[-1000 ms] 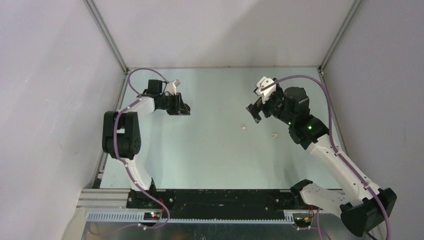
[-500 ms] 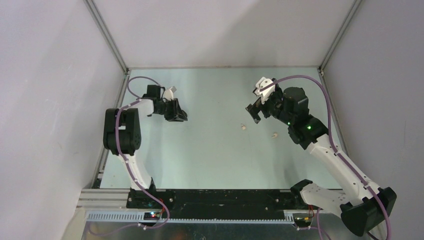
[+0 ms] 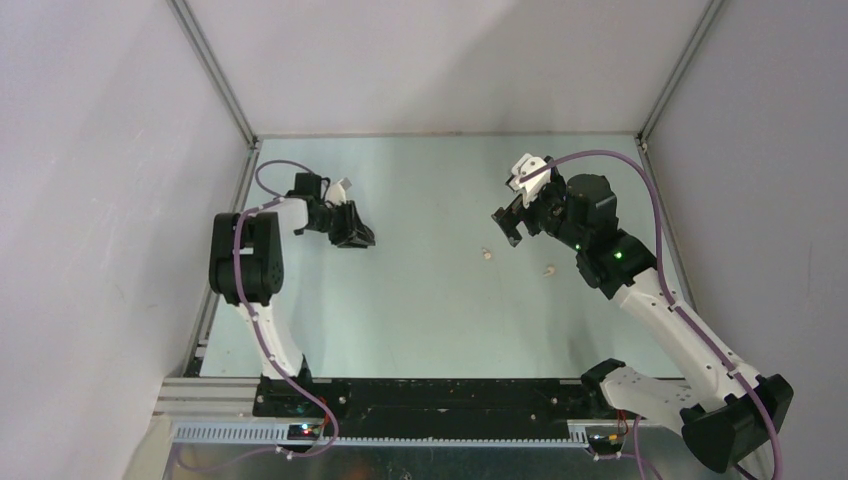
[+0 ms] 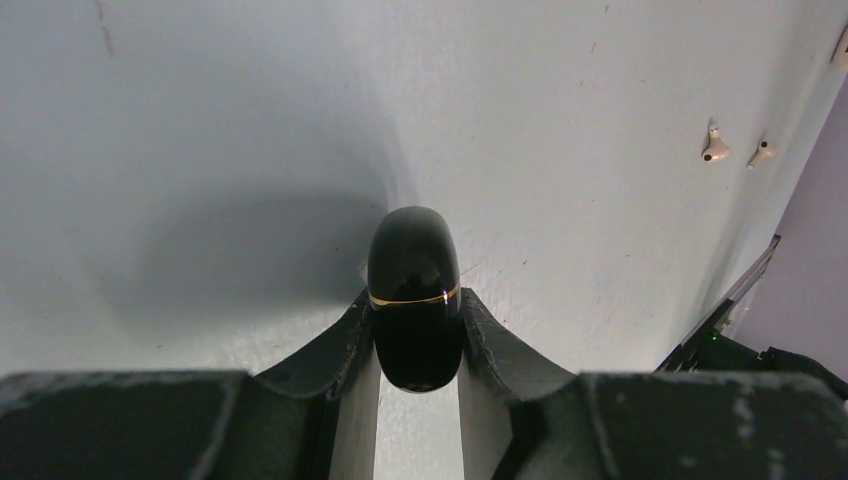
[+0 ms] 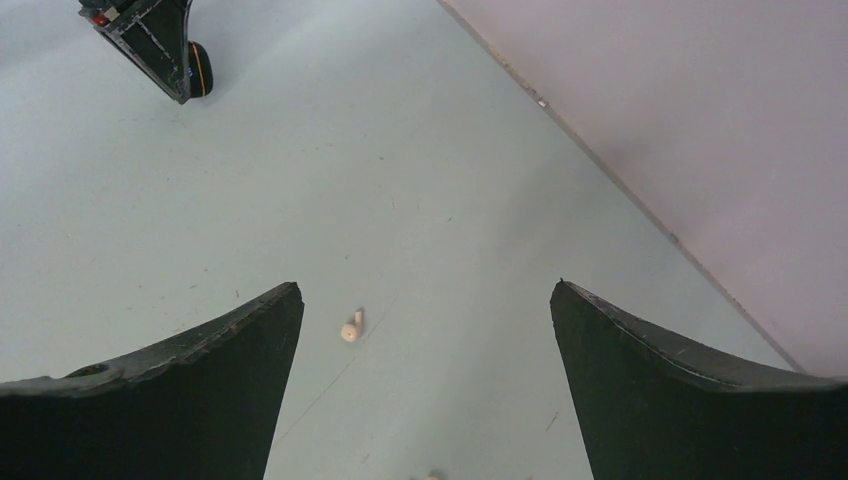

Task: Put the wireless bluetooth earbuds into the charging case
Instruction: Place the charging case at the center of the board.

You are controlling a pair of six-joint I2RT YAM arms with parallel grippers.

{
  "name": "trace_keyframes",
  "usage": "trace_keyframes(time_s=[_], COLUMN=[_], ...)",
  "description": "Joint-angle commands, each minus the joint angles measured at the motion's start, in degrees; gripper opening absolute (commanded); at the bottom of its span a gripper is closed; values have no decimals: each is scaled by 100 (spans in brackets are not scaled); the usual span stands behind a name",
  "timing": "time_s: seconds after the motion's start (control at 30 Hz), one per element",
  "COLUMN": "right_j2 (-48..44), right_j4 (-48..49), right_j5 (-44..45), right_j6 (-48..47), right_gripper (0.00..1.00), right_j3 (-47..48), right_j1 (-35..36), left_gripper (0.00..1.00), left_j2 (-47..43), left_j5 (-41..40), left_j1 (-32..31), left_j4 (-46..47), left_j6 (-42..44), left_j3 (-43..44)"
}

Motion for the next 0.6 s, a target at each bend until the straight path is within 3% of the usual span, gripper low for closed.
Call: trace_keyframes(time_s=[0.0, 0.27, 0.57], right_j2=[-2, -5, -22], right_j4=[234, 241, 255], right_j5=[81, 94, 121], right_j6=[-34, -39, -35], right_gripper=[99, 99, 99], right_j3=[31, 32, 31], right_j1=[37, 36, 33], left_gripper=[16, 45, 56], left_j2=[118, 48, -29], left_j5=[-205, -415, -505], left_j1=[197, 253, 289], left_j4=[-235, -377, -432], left_j6=[-45, 2, 34], left_j3=[134, 132, 93])
